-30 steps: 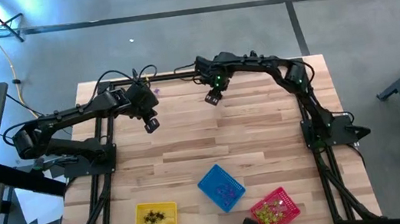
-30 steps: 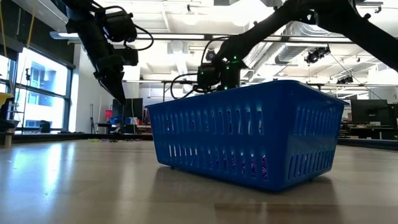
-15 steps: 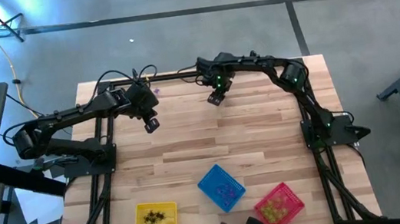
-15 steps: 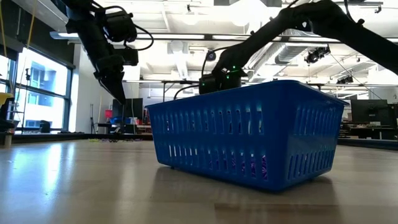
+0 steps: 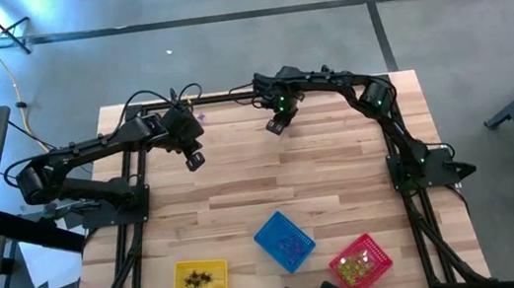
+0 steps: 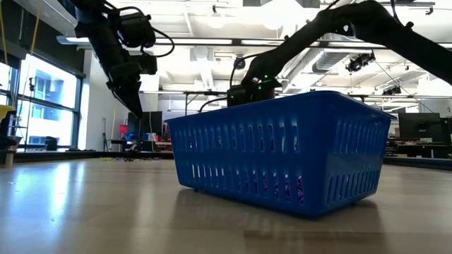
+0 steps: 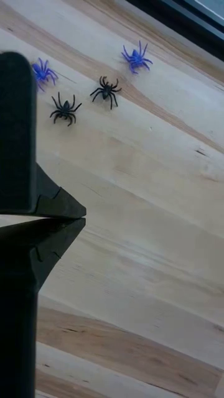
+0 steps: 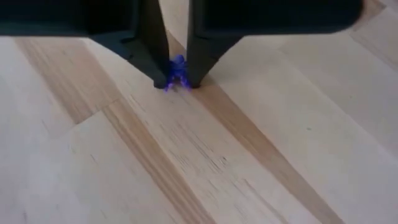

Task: Sort Halloween decoration
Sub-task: Put the violet spider toy into the blue bin, then move the blue bin to the bottom of the table, then put the black spider toy into the yellow bin

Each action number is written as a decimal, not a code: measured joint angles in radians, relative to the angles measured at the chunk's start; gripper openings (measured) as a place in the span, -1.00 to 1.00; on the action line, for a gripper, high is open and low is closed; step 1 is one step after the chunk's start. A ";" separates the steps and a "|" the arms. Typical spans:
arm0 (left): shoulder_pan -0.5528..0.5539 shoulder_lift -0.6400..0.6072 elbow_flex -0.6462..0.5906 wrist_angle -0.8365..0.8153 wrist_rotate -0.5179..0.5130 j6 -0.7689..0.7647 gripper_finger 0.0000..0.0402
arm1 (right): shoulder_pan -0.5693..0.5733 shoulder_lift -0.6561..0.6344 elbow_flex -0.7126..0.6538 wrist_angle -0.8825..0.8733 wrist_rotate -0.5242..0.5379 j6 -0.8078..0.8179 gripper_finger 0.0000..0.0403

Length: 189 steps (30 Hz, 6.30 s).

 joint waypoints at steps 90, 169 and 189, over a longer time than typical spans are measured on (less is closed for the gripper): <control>-0.153 0.000 0.000 -0.083 0.000 -0.182 -1.00 | 0.853 -0.163 -0.023 -0.108 0.138 0.494 -0.49; -0.153 0.000 0.000 -0.094 0.000 -0.209 -1.00 | 0.955 -0.163 -0.042 0.370 -0.066 0.609 -0.46; -0.151 -0.040 0.000 -0.251 -0.038 -0.146 -1.00 | 0.808 -0.280 -0.042 -0.024 0.192 0.363 -0.55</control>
